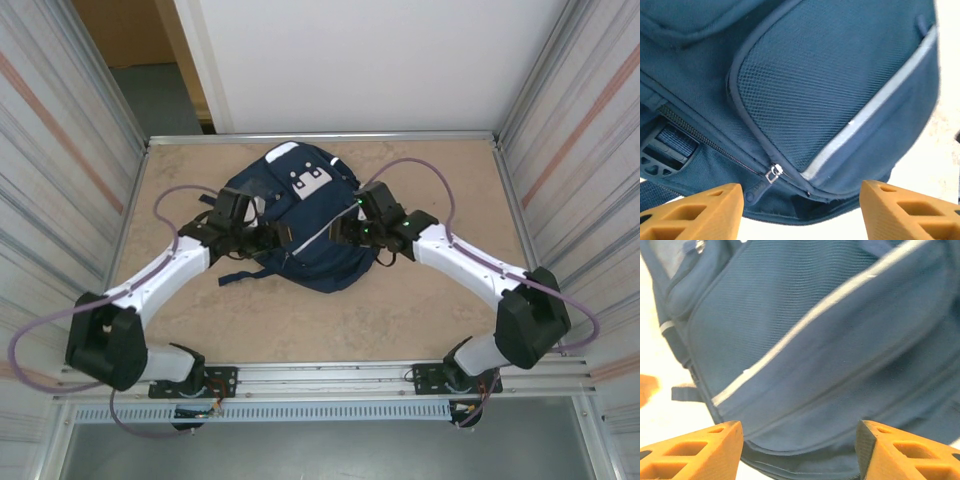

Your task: Pack the student bag

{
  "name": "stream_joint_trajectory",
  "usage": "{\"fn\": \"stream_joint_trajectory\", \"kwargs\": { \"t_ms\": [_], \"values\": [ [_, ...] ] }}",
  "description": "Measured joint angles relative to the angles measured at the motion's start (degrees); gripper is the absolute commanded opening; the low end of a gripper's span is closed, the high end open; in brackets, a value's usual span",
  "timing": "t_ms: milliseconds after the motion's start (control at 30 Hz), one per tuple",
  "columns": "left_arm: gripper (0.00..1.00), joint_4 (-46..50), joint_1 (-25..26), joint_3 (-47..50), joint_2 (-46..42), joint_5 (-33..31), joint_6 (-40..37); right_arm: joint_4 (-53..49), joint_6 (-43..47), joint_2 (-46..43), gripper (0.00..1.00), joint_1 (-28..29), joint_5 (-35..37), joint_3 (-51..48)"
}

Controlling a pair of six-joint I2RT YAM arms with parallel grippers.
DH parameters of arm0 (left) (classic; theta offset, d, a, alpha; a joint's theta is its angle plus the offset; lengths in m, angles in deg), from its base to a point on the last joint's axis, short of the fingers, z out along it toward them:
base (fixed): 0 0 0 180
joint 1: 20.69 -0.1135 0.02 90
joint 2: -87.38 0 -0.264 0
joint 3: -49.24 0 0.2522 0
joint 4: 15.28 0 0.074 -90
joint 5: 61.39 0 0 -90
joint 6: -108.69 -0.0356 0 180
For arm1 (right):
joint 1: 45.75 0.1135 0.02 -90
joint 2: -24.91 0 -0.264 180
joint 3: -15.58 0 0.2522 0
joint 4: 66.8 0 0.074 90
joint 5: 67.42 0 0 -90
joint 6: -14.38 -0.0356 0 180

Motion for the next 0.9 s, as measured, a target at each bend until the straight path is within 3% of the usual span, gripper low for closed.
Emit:
{"fn": "stream_joint_trajectory", "kwargs": {
  "t_ms": [167, 400, 433, 500, 633, 767, 900],
  "values": [
    [0.48, 0.0, -0.4, -2.6, 6.2, 0.3, 2.1, 1.2, 0.3, 0.9, 0.6, 2.4, -0.6, -0.1],
    [0.46, -0.8, -0.6, -5.9, 13.4, -0.9, 6.0, 3.3, 0.2, 0.8, 0.6, 2.6, -0.6, -2.3],
    [0.43, -0.8, -0.6, -6.3, 14.4, -0.8, 6.3, 3.9, 0.2, 0.8, 0.6, 2.8, -0.6, -2.8],
    [0.26, -0.9, -0.7, -7.0, 15.6, -0.2, 7.1, 4.8, 0.0, 0.8, 0.59, 3.5, -1.0, -3.8],
    [0.15, -2.9, -1.0, -6.6, 15.6, 2.0, 9.5, 6.2, -2.1, 1.3, 0.59, 7.6, 0.0, -5.0],
    [0.07, -5.5, -1.3, -4.8, 14.7, 4.9, 13.0, 9.6, -4.7, 2.3, 0.59, 14.2, 2.5, -5.3],
    [0.03, -6.6, -1.6, -3.7, 13.1, 7.6, 16.3, 13.2, -8.4, 3.1, 0.59, 16.5, 5.3, -7.0]
  ]
}}
